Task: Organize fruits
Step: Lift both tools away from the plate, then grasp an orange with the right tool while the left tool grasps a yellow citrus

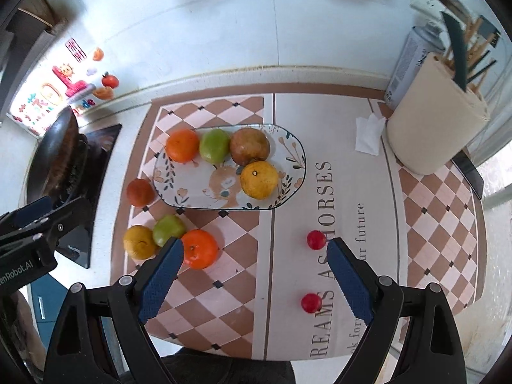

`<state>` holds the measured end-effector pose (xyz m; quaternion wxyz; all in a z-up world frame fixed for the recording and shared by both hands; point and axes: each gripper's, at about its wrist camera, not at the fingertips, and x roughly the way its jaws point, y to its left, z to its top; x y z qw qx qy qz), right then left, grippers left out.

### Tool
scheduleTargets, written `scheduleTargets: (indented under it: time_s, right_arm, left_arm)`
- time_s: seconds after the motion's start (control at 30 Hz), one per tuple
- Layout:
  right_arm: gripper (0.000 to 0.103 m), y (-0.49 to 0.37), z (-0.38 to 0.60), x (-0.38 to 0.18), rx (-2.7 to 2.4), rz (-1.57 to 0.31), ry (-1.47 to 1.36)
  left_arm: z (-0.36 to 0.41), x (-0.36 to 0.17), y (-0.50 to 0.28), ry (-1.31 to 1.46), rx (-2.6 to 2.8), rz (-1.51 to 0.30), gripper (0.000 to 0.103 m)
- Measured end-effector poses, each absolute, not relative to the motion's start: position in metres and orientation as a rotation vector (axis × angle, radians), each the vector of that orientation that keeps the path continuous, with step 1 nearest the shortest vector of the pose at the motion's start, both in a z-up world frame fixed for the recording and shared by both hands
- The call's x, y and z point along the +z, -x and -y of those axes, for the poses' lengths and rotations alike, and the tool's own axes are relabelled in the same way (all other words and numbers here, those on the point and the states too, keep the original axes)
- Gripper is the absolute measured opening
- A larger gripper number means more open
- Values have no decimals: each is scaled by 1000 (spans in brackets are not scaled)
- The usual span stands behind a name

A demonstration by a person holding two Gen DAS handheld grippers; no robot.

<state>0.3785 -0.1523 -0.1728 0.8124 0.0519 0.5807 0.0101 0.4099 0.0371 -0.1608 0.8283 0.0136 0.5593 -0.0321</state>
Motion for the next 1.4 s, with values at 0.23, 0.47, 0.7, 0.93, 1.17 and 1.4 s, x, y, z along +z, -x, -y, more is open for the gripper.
scheduleTargets:
  time_s: [0.23, 0.47, 0.7, 0.93, 1.17, 1.4]
  right_arm:
    - [93, -349, 154, -138, 1, -1176, -142]
    - [93, -327, 151, -110, 4, -1128, -163]
    - [93, -322, 147, -105, 11, -1127, -182]
    - [93, -339, 139, -138, 69, -1159, -204]
    - [93, -374, 106, -221, 157, -1286, -166]
    - [87, -404, 65, -320, 239, -1455, -97]
  left_arm:
    - [-38, -139, -378, -27, -92, -1158, 89]
    - [-43, -127, -360, 5, -107, -1141, 89]
    - [-47, -119, -356, 18, -116, -1130, 89]
    - [-61, -140, -371, 12, -92, -1170, 103]
    - [-106, -210, -407, -3, 61, -1317, 103]
    - [-143, -289, -421, 63, 135, -1493, 102]
